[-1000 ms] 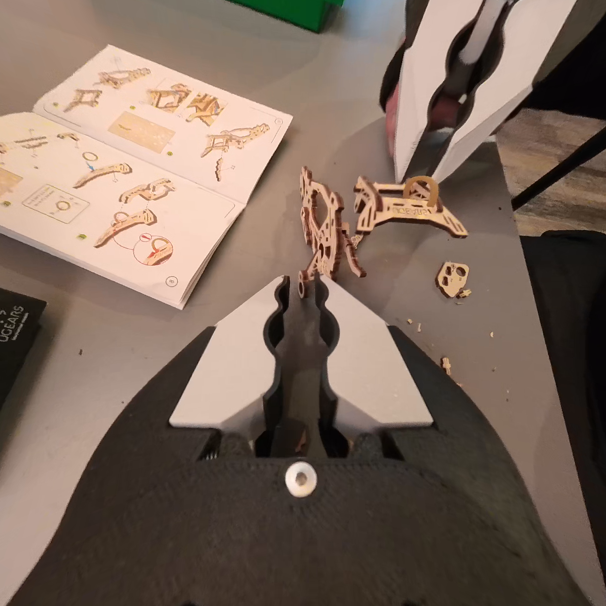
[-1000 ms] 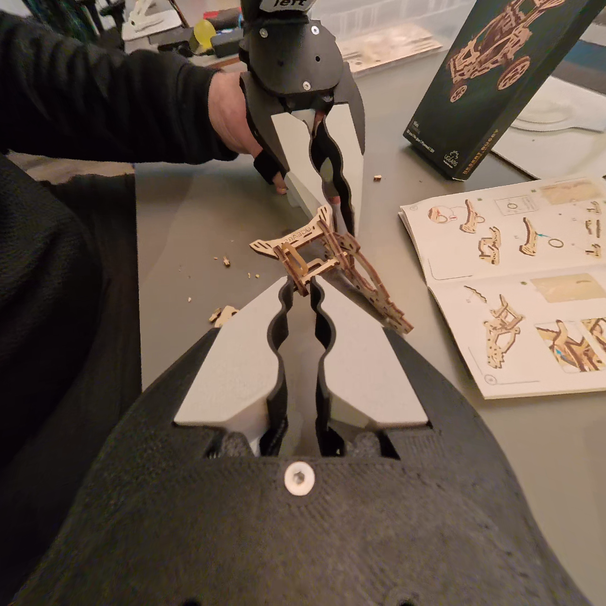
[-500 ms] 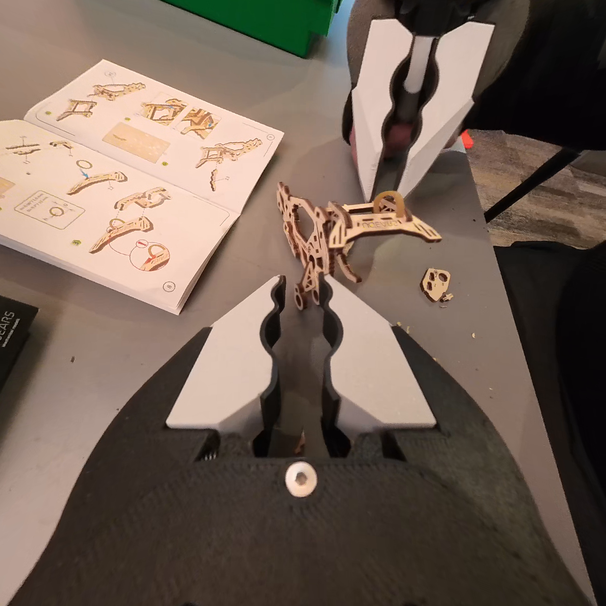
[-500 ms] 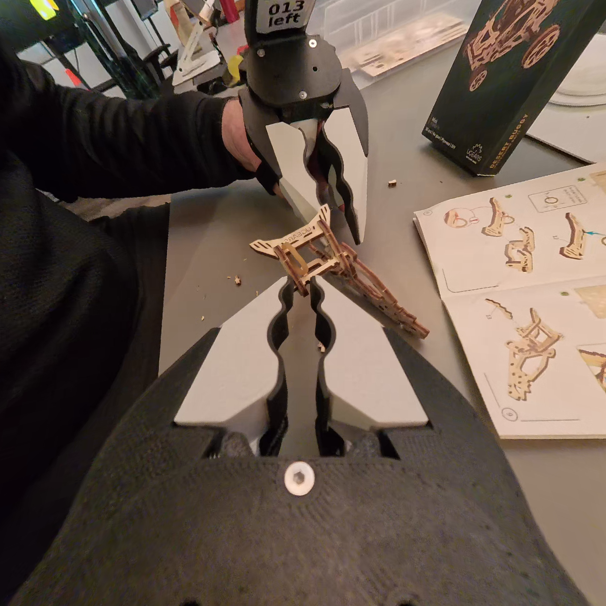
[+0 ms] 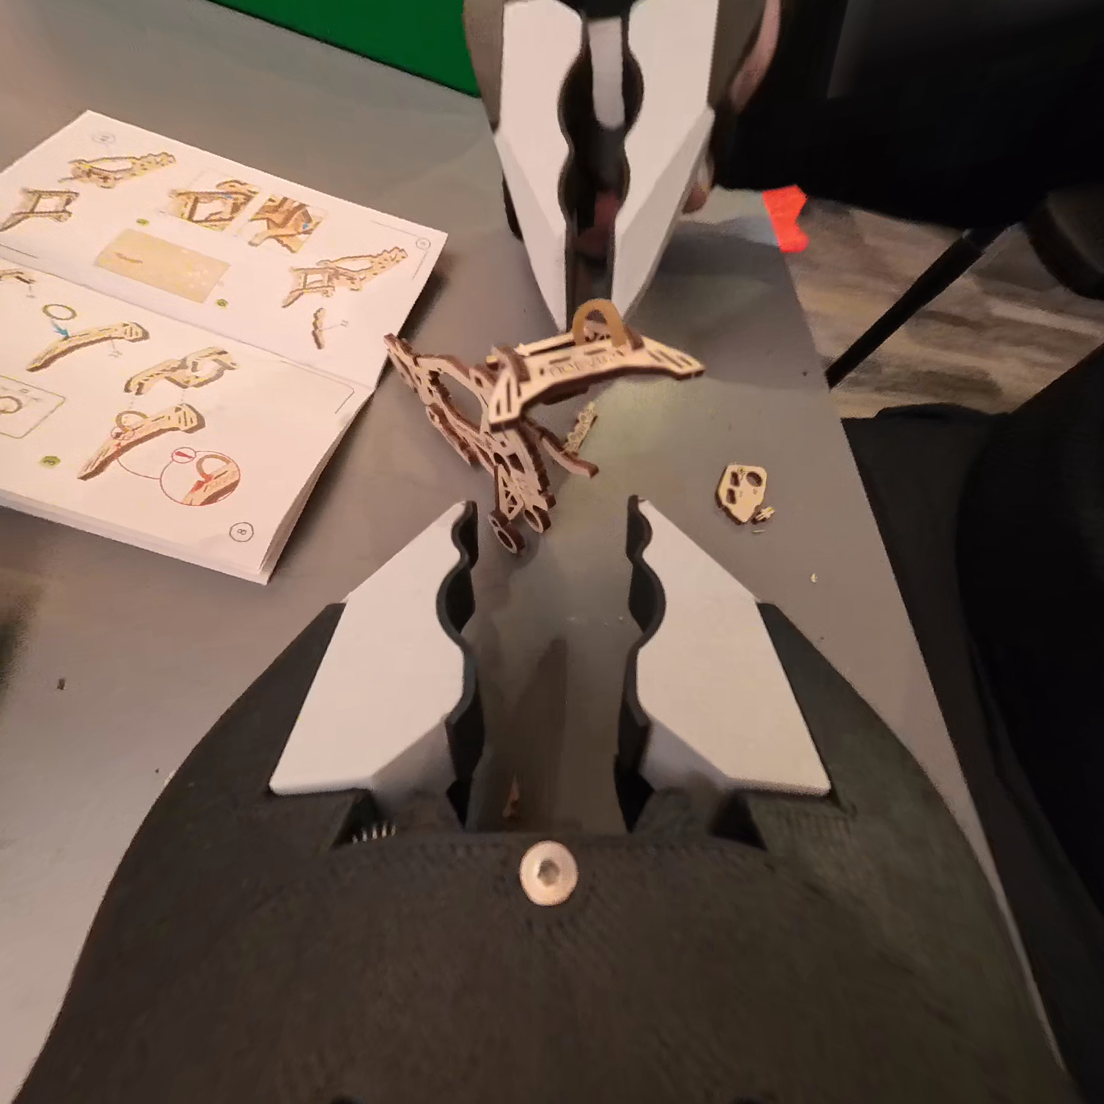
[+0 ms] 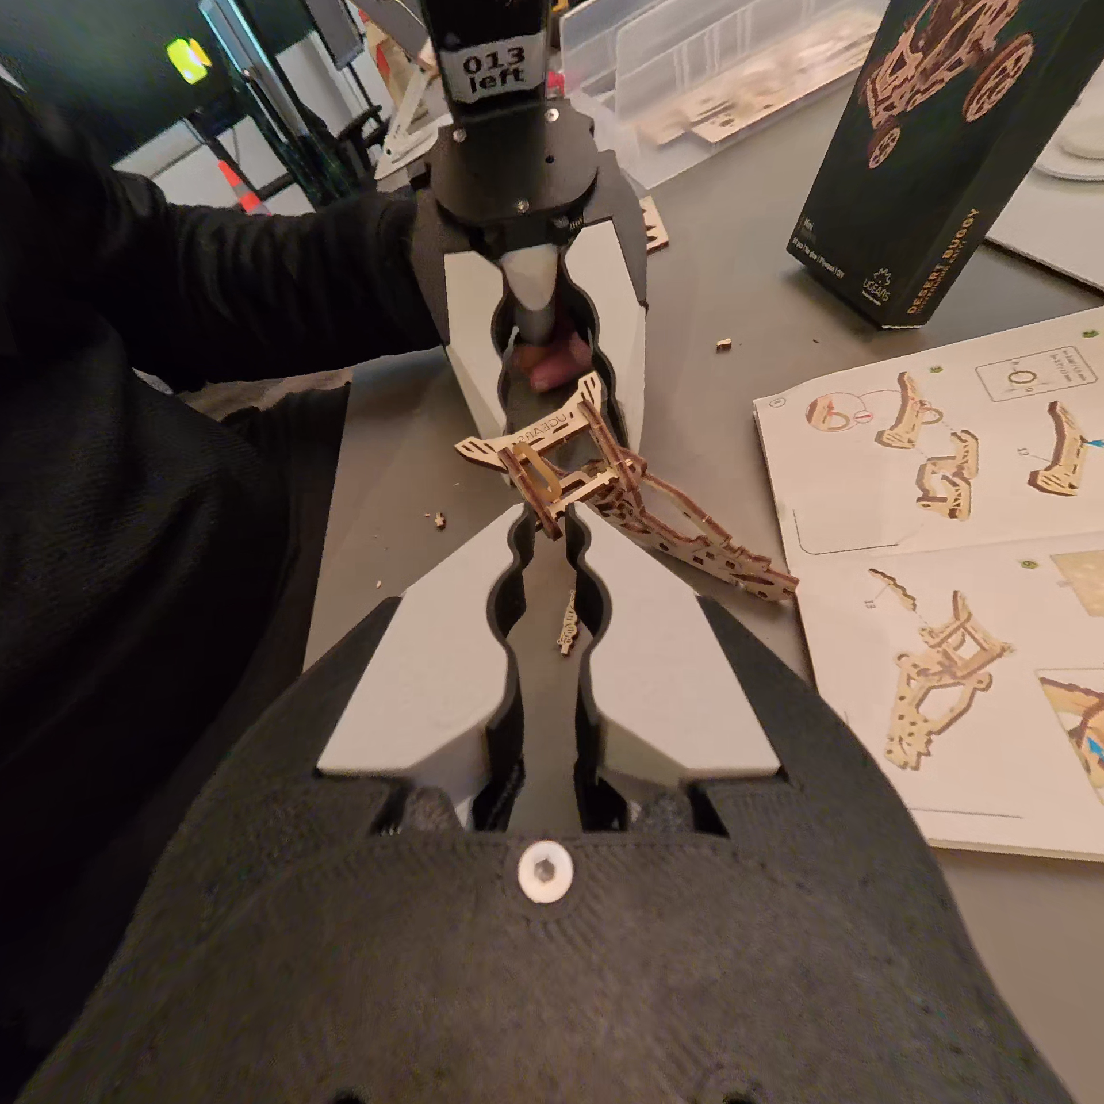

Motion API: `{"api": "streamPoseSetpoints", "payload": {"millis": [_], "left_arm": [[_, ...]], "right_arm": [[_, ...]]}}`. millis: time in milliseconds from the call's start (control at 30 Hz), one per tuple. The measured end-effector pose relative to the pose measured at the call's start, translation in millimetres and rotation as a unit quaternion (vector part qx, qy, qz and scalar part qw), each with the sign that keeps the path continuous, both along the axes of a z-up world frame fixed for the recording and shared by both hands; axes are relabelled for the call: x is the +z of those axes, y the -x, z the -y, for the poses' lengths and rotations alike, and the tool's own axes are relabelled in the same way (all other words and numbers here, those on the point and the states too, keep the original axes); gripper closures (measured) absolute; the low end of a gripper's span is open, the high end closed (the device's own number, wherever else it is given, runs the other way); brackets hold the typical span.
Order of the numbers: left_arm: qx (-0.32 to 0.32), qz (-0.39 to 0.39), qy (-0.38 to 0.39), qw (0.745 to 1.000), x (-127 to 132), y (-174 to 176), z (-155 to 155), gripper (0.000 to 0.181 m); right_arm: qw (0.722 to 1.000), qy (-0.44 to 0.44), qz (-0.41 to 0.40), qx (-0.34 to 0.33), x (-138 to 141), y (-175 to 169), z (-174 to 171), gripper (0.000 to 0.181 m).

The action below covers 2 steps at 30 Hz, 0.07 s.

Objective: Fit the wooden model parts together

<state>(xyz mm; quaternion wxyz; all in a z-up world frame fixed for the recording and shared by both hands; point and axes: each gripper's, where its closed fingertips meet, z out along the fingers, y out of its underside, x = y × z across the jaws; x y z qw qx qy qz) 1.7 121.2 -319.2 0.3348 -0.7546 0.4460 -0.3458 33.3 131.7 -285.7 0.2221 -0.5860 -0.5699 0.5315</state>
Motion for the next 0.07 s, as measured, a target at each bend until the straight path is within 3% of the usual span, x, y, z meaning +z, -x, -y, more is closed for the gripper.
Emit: {"api": "streamPoseSetpoints", "payload": {"millis": [67], "left_arm": [[0.011,-0.034,-0.018,0.999,-7.0,0.2,-1.9,0.131]], "right_arm": [[1.000,0.009,0.002,0.004,-0.4,-0.7,-2.7,0.174]]}}
